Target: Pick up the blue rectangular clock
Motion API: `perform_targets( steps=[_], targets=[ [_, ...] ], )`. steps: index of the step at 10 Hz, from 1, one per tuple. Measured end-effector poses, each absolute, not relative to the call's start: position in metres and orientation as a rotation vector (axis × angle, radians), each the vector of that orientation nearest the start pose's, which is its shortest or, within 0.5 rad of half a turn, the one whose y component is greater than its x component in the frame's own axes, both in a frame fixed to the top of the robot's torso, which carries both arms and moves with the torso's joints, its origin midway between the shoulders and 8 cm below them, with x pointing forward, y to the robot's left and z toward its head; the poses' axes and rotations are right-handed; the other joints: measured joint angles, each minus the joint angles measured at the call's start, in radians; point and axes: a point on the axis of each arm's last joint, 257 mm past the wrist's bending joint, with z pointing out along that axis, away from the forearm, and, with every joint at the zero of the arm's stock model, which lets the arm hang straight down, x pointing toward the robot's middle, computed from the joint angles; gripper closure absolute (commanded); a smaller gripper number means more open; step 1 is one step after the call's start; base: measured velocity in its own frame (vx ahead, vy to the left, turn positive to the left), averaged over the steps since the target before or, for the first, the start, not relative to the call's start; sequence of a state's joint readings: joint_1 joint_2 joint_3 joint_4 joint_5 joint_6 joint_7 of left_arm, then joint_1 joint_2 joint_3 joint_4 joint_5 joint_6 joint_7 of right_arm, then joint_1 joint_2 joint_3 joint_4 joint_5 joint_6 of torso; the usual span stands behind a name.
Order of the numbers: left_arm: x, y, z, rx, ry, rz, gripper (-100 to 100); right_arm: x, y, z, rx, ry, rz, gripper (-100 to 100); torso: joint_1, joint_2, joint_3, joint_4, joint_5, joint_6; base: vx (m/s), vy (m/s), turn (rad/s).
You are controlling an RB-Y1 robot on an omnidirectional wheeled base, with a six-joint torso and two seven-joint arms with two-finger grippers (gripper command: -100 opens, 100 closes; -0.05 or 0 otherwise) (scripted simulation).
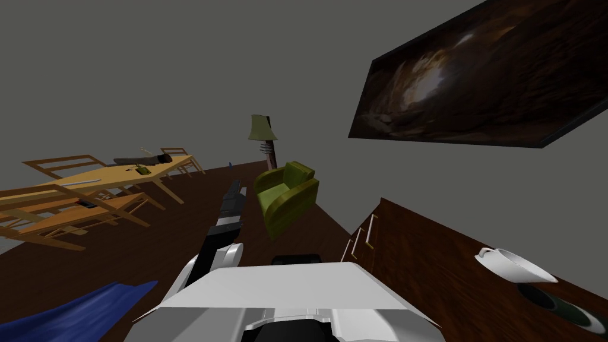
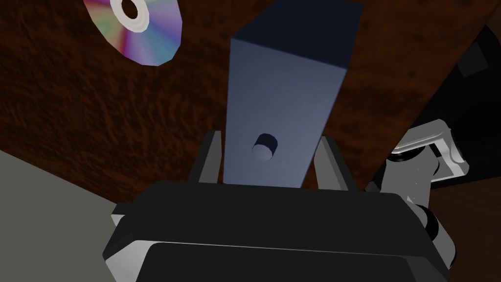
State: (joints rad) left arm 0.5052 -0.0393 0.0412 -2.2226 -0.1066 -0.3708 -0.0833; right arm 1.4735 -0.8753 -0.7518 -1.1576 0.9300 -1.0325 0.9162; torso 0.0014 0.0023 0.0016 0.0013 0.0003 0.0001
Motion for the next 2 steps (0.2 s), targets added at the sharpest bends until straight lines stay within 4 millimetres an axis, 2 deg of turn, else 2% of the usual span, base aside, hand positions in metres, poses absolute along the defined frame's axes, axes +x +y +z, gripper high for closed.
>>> perform_targets(
  steps=[1, 2],
  targets=[
    [0.3712, 0.296, -0.0306, -0.735, 0.791, -1.066, 0, -0.1681, -0.6687, -0.2297, -1.127, 2.668, -0.4, 100, 0.001, 0.0, 0.0, 0.0, 0.001, 0.001, -0.002, 0.005, -0.022],
    [0.3712, 0.296, -0.0306, -0.735, 0.791, -1.066, 0, -0.1681, -0.6687, -0.2283, -1.129, 2.667, -0.398, 0, 0.001, 0.0, 0.0, 0.0, 0.0, 0.0, 0.0, 0.0, 0.0]
  ],
)
